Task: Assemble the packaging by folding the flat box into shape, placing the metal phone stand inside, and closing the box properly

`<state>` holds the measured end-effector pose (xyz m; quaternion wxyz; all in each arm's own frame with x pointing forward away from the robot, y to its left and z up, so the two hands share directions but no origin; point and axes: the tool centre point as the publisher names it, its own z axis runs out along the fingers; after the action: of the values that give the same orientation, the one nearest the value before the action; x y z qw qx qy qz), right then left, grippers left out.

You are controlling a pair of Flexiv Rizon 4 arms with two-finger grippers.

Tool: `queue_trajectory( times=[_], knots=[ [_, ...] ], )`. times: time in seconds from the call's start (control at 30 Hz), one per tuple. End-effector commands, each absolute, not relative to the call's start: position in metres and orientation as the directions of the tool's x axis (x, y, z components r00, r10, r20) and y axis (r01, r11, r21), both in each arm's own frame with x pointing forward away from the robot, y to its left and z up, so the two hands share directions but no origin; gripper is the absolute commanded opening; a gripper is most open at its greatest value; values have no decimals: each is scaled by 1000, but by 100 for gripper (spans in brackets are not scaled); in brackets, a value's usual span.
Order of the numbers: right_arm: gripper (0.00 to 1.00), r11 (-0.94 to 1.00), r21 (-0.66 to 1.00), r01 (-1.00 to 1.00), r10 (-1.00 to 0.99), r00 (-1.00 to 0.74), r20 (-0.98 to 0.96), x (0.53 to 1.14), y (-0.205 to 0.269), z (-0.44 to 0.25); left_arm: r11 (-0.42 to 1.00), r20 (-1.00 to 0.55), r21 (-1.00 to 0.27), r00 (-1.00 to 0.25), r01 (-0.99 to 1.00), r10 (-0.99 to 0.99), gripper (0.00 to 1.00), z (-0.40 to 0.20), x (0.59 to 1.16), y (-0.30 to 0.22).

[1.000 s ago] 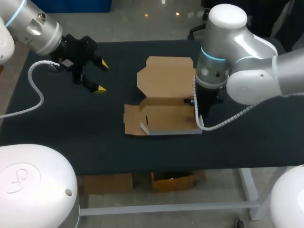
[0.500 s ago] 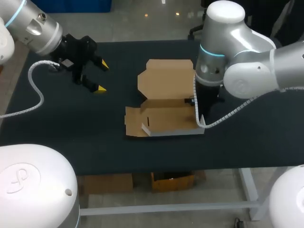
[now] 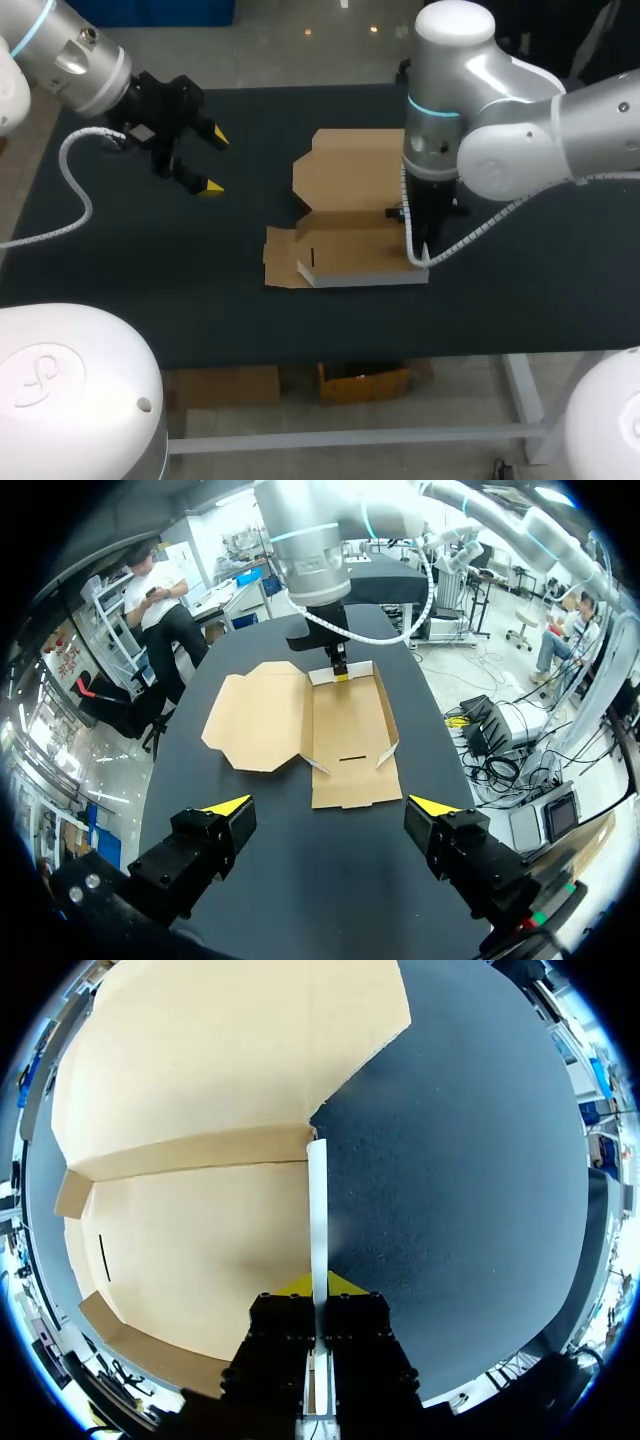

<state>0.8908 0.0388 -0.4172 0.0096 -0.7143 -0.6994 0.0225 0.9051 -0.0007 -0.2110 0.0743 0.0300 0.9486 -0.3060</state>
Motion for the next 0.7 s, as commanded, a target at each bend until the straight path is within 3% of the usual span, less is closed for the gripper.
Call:
queue_trajectory(
  times=[0.03,0.7],
  knots=[
    [0,-23,-42,999,1000,22,-22,889,38,-416,813,-157,-573,-988,102,13,100,-210,905,-1],
    [0,-20,-19,1000,1000,20,-12,888,32,-423,813,-157,-573,-988,102,13,100,-210,905,-1]
  ],
)
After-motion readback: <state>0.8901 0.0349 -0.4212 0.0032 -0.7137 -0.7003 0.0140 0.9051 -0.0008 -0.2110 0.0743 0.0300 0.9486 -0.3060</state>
